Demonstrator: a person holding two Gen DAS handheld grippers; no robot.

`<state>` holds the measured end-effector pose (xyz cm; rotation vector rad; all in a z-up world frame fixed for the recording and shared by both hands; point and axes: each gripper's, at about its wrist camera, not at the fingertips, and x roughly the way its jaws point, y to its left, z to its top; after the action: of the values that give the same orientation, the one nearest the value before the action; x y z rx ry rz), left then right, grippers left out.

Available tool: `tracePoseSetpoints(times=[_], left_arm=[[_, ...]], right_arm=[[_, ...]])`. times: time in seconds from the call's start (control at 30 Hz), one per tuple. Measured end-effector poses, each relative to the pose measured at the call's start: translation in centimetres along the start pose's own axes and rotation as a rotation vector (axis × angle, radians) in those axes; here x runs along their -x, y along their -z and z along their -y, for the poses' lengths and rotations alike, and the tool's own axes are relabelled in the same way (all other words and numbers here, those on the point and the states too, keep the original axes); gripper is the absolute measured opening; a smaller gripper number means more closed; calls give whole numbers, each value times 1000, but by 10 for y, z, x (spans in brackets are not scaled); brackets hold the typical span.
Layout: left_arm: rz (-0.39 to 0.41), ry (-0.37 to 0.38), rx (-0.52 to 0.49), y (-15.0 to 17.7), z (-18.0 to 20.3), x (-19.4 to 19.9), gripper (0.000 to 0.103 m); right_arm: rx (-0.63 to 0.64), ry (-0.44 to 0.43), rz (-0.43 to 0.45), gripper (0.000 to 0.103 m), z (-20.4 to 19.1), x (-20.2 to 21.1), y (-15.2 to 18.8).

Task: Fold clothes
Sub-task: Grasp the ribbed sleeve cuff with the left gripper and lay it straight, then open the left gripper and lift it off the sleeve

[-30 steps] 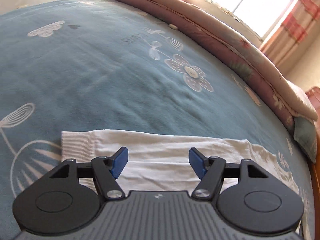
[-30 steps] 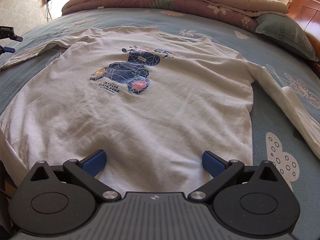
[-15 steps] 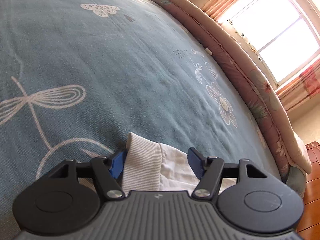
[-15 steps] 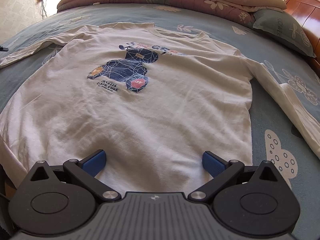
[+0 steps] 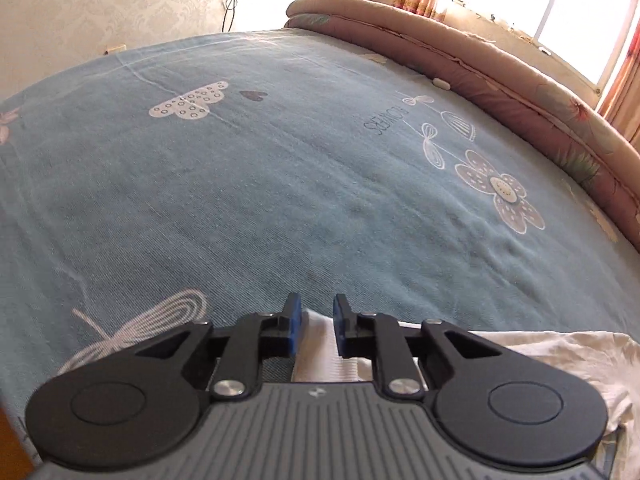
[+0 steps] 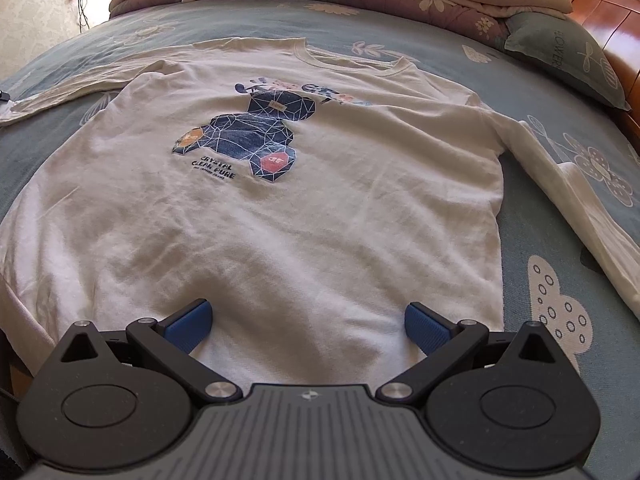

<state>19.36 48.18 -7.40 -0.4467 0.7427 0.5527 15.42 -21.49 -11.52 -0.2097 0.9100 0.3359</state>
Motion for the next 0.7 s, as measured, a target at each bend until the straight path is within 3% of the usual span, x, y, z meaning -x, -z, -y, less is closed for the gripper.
tracePoseSetpoints(times=[0.03, 0.1, 0.2, 0.3, 0.37, 0.4, 0.43, 0.57, 0.63, 0.7], left_arm=[[12, -31, -11, 0, 1, 4, 23], [31, 12, -41, 3, 11, 15, 27], [-3, 172, -134, 18, 40, 21, 55], [-58, 225, -251, 37, 79, 8, 57], [-88, 191, -286, 48, 87, -4, 57], [-104, 137, -296, 55, 87, -10, 57], [-82, 116, -301, 58, 82, -9, 56], [-104, 20, -310, 50, 78, 0, 54], [-113, -13, -360, 42, 98, 7, 51], [-79, 102, -420, 36, 134, 20, 56]], right_arm=[[-1, 1, -1, 103, 0, 0, 0], [0, -1, -1, 103, 0, 0, 0], [3, -5, -2, 103, 0, -1, -1], [2, -4, -2, 103, 0, -2, -2], [2, 0, -2, 103, -1, -1, -1], [1, 0, -1, 103, -1, -1, -1], [1, 0, 0, 103, -1, -1, 0], [1, -5, 9, 103, -1, 0, 1], [4, -9, 10, 103, 0, -1, 0], [2, -10, 13, 103, 0, -2, 0]])
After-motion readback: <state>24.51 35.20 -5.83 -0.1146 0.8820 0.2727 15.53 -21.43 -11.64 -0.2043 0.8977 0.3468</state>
